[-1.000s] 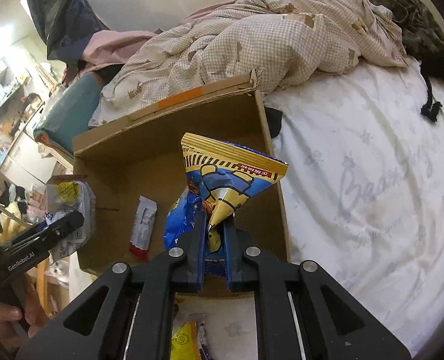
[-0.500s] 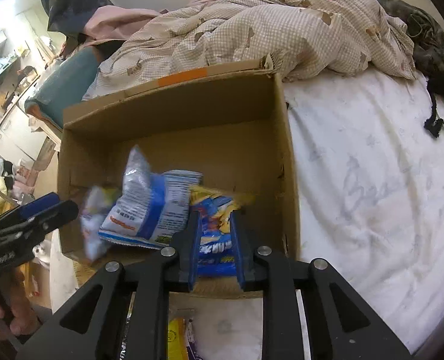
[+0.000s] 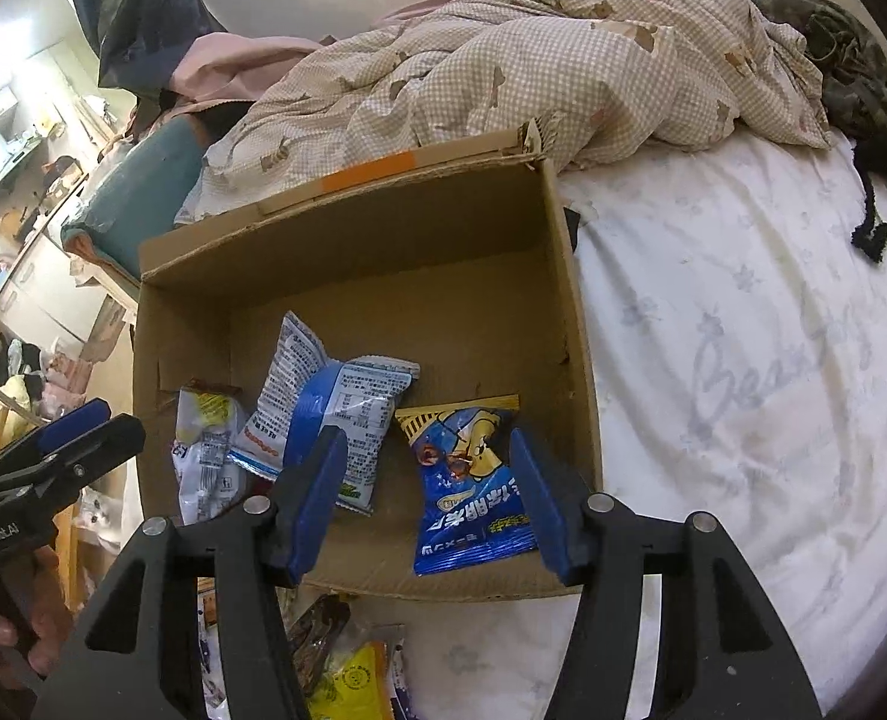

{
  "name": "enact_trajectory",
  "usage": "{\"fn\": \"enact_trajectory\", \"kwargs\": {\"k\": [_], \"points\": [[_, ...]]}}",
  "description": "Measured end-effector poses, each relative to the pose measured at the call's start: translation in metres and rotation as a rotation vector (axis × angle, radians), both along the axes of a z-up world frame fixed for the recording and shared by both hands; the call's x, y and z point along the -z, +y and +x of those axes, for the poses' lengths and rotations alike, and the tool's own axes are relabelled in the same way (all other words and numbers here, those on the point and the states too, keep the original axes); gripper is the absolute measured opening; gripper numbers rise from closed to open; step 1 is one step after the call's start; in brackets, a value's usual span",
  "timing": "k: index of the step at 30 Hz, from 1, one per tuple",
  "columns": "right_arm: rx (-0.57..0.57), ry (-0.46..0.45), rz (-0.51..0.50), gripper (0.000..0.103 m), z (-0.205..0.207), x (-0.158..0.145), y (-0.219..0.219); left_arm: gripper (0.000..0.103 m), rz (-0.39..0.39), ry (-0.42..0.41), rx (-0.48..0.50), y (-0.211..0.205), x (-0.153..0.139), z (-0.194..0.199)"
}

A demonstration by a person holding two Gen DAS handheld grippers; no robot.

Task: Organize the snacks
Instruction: 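Move both tools back over the remaining snacks on the sheet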

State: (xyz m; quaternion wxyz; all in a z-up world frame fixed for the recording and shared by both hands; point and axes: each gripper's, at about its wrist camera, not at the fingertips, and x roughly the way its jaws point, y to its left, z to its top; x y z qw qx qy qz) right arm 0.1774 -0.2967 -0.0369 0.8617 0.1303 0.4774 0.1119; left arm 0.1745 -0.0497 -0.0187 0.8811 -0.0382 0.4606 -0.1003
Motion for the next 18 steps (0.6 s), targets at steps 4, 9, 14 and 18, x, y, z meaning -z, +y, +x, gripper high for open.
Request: {"fn": "enact_trajectory", "kwargs": {"k": [4,9,14,18], "points": [[0.026,-0.011,0.045,0.06,-0.004,-0.005,-0.007,0.085,0.0,-0.034,-0.001,0.002,-0.007,-0.004],[0.056,0.006,0.122,0.062,-0.017,-0.008,-0.014,0.085,0.006,-0.063,-0.037,0.014,-0.016,-0.017],[0.072,-0.008,0.168,0.071,-0.033,-0.016,-0.015,0.085,0.027,-0.064,-0.058,0.024,-0.021,-0.032],[0.075,0.002,0.193,0.071,-0.046,-0.018,-0.014,0.085,0.041,-0.08,-0.083,0.034,-0.028,-0.046]]}}
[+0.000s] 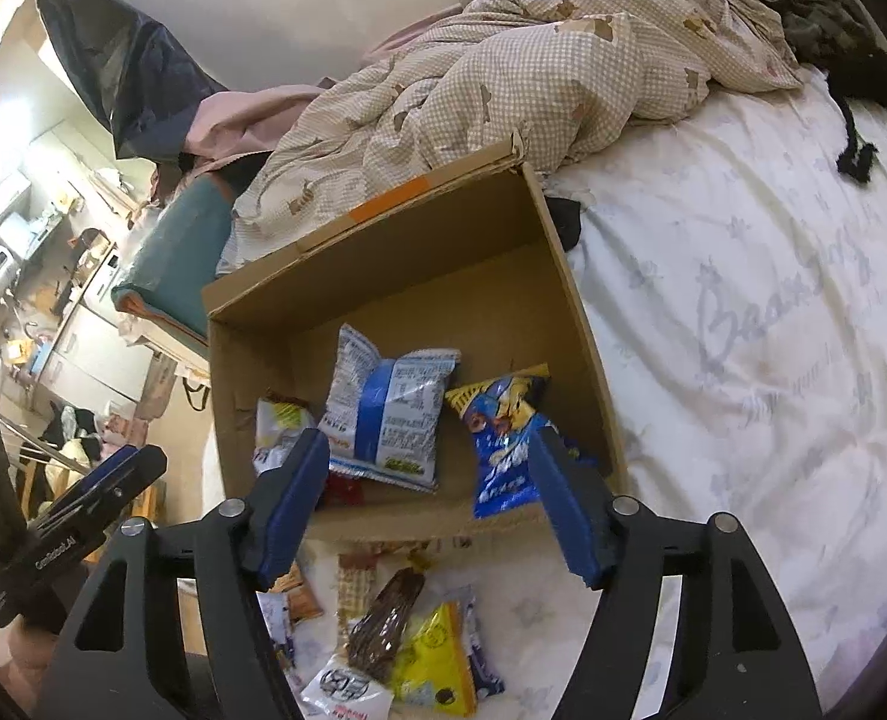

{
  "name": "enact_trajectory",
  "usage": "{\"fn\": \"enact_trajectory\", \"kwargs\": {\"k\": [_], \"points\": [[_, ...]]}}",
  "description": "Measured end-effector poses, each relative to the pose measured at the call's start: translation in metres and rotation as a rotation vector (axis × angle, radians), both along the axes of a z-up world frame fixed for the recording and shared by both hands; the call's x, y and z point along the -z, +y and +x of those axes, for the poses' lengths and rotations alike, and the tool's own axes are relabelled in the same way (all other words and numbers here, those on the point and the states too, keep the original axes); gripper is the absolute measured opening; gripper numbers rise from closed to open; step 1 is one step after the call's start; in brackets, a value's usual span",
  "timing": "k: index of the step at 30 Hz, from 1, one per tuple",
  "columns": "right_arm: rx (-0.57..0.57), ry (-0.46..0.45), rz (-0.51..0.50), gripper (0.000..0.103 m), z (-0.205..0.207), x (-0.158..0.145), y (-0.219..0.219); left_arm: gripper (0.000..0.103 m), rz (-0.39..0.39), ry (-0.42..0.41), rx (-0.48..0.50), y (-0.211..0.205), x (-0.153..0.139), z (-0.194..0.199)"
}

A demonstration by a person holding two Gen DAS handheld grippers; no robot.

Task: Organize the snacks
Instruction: 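Move both tools back over the remaining snacks on the sheet, then grasp the brown chocolate bar with left tool while right grasps a thin packet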

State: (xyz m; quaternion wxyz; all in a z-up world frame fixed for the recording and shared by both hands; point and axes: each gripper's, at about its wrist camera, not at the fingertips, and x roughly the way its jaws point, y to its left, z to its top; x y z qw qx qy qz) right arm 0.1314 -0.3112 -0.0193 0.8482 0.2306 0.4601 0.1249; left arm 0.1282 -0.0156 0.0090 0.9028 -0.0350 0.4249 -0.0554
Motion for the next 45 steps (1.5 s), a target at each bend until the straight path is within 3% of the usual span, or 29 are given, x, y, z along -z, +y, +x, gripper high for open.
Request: {"fn": "enact_trajectory", "kwargs": {"k": [13,18,24,28,33,38,43,44,45], "points": [[-0.006,0.098,0.142,0.072,-0.047,0.013,0.007,0.087,-0.053,0.012,-0.081,0.033,-0.007,-0.044],[-0.028,0.14,0.088,0.072,-0.059,0.019,0.02,0.087,-0.062,0.02,-0.113,0.045,-0.006,-0.06],[-0.053,0.294,0.205,0.072,-0.066,0.051,0.026,0.087,-0.064,0.036,-0.16,0.056,0.0,-0.07],[-0.088,0.427,0.285,0.073,-0.064,0.082,0.04,0.097,-0.071,0.074,-0.19,0.062,0.007,-0.069],[-0.141,0.489,0.25,0.072,-0.053,0.1,0.063,0.097,-0.091,0.122,-0.2,0.063,0.016,-0.064],[-0.116,0.549,0.221,0.07,-0.039,0.124,0.076,0.097,-0.104,0.143,-0.19,0.059,0.021,-0.059],[-0.135,0.517,0.107,0.039,-0.037,0.125,0.086,0.097,-0.103,0.148,-0.187,0.058,0.023,-0.057],[-0.147,0.487,0.09,0.026,-0.038,0.118,0.086,0.097,-0.1,0.149,-0.189,0.058,0.023,-0.056],[-0.149,0.466,0.081,0.025,-0.039,0.111,0.085,0.097,-0.1,0.15,-0.191,0.058,0.023,-0.055]]}}
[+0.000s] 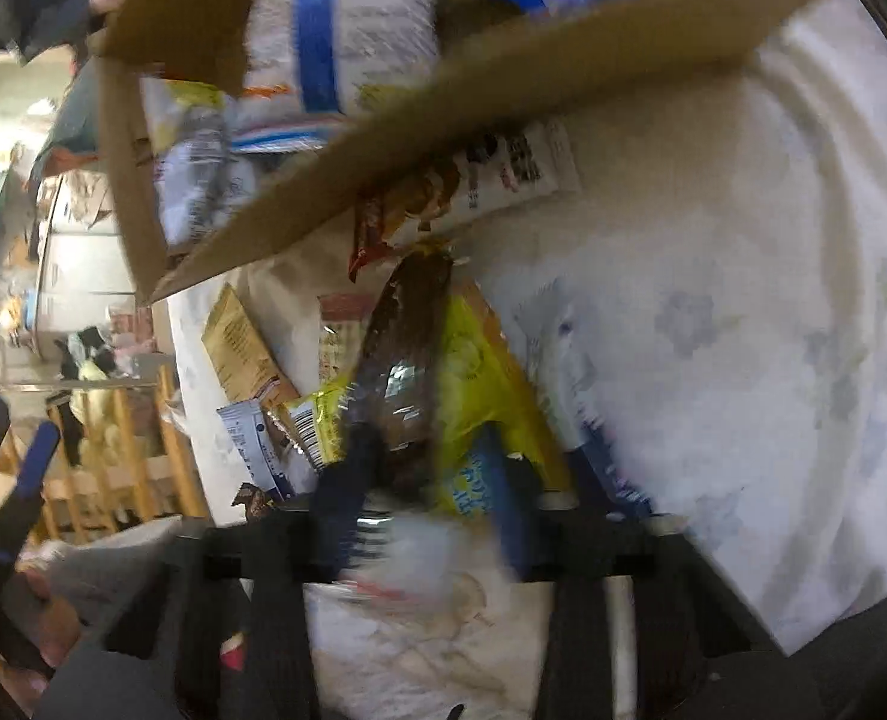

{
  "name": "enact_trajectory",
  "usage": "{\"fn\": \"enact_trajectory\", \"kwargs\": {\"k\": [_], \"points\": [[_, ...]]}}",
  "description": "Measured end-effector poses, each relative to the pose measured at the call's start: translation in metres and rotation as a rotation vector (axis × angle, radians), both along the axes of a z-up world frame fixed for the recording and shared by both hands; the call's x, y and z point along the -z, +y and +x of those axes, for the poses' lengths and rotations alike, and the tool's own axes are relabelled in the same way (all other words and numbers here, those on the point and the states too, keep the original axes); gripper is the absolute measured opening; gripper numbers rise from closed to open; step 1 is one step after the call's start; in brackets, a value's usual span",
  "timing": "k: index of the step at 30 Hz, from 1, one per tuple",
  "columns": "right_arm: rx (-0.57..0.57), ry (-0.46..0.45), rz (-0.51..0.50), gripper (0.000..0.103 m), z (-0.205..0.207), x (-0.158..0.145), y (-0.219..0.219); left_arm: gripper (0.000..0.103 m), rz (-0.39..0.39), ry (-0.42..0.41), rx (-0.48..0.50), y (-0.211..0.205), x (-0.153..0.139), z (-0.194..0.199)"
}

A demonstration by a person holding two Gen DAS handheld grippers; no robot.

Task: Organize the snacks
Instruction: 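Grasp the brown chocolate bar with left tool while right grasps a thin packet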

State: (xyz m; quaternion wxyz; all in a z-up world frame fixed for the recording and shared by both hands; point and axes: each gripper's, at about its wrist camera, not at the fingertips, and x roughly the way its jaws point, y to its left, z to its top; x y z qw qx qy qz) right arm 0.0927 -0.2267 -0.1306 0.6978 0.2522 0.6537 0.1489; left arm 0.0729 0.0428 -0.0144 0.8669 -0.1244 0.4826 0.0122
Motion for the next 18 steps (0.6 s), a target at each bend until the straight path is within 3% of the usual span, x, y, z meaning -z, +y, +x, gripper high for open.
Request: {"fn": "enact_trajectory", "kwargs": {"k": [4,6,18], "points": [[0.006,-0.076,0.03,0.021,-0.015,-0.027,-0.015,0.097,-0.012,0.016,-0.01,0.002,0.003,0.001],[0.011,-0.112,0.065,0.013,-0.024,-0.04,-0.022,0.097,-0.012,0.03,-0.015,0.003,0.006,0.001],[0.098,-0.31,0.193,0.013,-0.046,-0.082,-0.046,0.094,-0.018,0.171,-0.079,0.013,0.043,-0.019]]}}
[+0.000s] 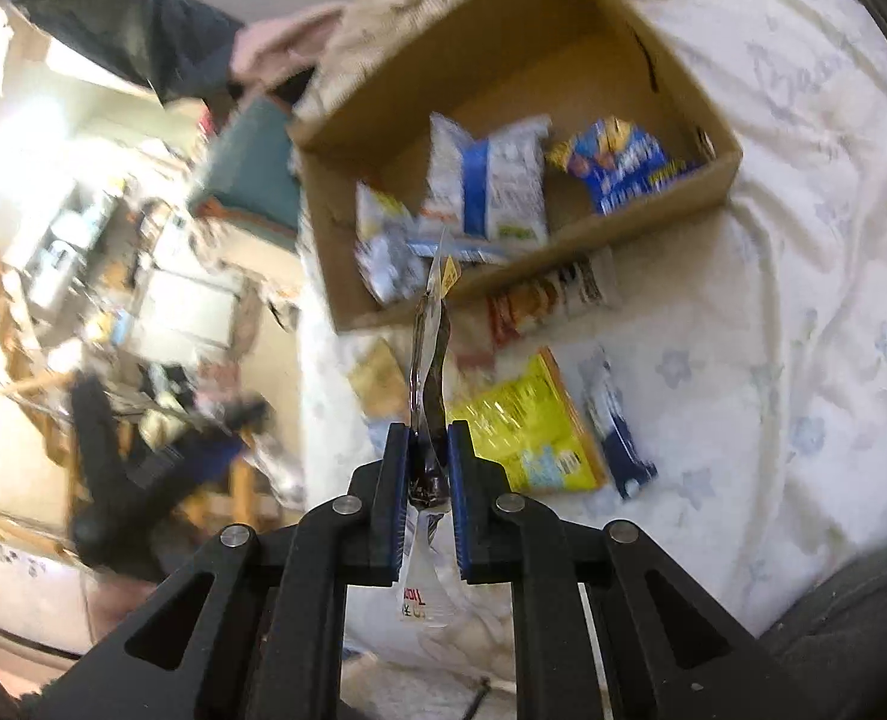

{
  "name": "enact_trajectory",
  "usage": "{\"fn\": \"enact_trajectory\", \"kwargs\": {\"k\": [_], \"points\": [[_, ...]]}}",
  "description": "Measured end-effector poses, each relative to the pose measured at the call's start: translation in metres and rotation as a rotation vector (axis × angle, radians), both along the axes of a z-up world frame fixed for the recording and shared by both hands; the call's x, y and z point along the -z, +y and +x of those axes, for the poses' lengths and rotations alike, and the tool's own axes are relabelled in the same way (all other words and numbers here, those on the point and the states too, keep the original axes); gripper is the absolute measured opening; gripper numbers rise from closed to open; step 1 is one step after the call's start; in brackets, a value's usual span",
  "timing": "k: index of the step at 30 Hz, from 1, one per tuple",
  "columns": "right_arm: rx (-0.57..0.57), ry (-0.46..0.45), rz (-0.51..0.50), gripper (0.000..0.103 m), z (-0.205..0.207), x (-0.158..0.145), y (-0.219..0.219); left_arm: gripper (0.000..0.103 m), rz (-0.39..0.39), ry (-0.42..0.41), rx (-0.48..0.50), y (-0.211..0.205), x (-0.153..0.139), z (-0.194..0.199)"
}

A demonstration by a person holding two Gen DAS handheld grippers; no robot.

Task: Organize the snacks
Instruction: 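Grasp the brown chocolate bar with left tool while right grasps a thin packet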

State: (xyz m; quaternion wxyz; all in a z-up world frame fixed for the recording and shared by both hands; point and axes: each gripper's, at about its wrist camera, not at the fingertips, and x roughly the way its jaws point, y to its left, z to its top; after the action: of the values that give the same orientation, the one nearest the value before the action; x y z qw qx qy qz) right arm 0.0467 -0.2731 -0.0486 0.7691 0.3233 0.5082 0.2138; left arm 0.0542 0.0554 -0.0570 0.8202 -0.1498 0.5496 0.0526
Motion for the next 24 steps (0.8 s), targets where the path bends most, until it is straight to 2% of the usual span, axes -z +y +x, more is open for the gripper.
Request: {"fn": "enact_trajectory", "kwargs": {"k": [6,7,11,12,13,14,15,18,24], "points": [[0.033,-0.002,0.029,0.013,0.004,-0.001,-0.001,0.063,-0.027,0.149,0.054,-0.032,0.047,-0.026],[0.037,-0.001,0.031,0.013,0.004,-0.001,-0.001,0.059,-0.028,0.175,0.067,-0.04,0.056,-0.03],[0.043,-0.013,0.046,0.013,0.001,-0.004,-0.004,0.059,0.032,0.211,0.111,-0.067,0.079,-0.04],[0.043,-0.015,0.048,0.013,0.001,-0.005,-0.004,0.054,0.042,0.218,0.12,-0.071,0.084,-0.039],[0.044,-0.016,0.049,0.013,0.0,-0.005,-0.005,0.034,0.046,0.225,0.13,-0.074,0.088,-0.039],[0.044,-0.017,0.051,0.013,0.0,-0.005,-0.005,0.019,0.05,0.244,0.146,-0.076,0.092,-0.038],[0.045,-0.018,0.053,0.013,0.0,-0.005,-0.006,0.014,0.045,0.273,0.152,-0.076,0.096,-0.037],[0.058,-0.023,0.083,0.013,-0.002,-0.006,-0.011,0.014,0.013,0.266,0.163,-0.075,0.087,-0.04],[0.069,-0.047,0.11,0.013,-0.003,-0.011,-0.017,0.014,0.028,0.1,0.213,-0.082,0.029,-0.046]]}}
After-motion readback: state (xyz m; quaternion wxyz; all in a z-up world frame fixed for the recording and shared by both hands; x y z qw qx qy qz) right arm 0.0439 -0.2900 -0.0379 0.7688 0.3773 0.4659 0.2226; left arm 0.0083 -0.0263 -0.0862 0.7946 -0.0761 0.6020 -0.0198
